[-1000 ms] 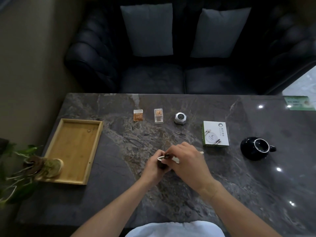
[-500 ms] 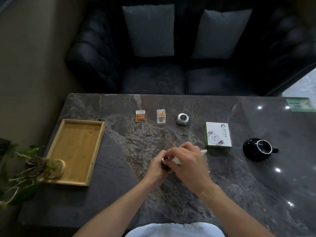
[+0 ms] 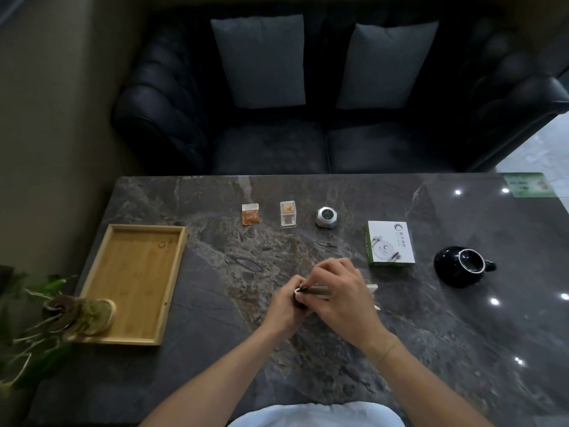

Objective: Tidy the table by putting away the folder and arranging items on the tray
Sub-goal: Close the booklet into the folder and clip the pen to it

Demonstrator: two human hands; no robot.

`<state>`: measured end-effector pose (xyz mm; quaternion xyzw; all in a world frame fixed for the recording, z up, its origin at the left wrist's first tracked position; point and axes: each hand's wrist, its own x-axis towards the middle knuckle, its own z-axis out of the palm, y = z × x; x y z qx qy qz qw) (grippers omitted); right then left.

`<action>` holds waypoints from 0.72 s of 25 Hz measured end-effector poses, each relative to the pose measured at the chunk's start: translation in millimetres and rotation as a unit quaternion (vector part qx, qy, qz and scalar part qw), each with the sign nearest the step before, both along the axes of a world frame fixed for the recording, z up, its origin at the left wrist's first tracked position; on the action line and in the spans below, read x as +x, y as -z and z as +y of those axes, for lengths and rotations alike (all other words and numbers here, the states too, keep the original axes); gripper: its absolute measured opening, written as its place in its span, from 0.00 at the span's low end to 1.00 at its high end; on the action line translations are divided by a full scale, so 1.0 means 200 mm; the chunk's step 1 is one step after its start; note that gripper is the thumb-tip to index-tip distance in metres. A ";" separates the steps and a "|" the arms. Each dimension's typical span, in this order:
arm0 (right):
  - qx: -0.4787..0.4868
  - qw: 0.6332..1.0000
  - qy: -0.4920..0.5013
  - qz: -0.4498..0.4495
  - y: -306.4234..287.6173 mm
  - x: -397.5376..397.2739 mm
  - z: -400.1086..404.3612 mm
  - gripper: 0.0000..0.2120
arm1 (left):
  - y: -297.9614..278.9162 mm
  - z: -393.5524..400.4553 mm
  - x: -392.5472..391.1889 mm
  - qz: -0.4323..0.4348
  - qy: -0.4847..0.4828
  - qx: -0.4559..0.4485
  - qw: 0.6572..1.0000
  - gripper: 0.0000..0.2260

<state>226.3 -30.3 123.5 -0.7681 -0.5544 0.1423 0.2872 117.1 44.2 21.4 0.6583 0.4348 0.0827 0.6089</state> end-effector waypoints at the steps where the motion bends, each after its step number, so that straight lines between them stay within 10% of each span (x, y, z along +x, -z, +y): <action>1: -0.003 1.000 0.000 0.002 0.01 0.00 0.00 0.11 | -0.01 0.00 0.00 -0.007 -0.008 -0.002 1.000 0.13; 9: -0.097 0.994 0.023 -0.041 0.04 0.19 -0.02 0.23 | -0.02 0.07 0.03 -0.079 -0.030 -0.046 0.995 0.21; 14: -0.051 0.890 0.170 0.420 0.17 0.26 -0.11 0.17 | 0.00 0.15 -0.07 -0.094 -0.014 -0.119 0.988 0.23; 18: -0.052 0.824 0.202 0.526 0.28 0.11 -0.21 0.20 | -0.03 0.15 -0.16 -0.117 -0.030 -0.189 0.975 0.21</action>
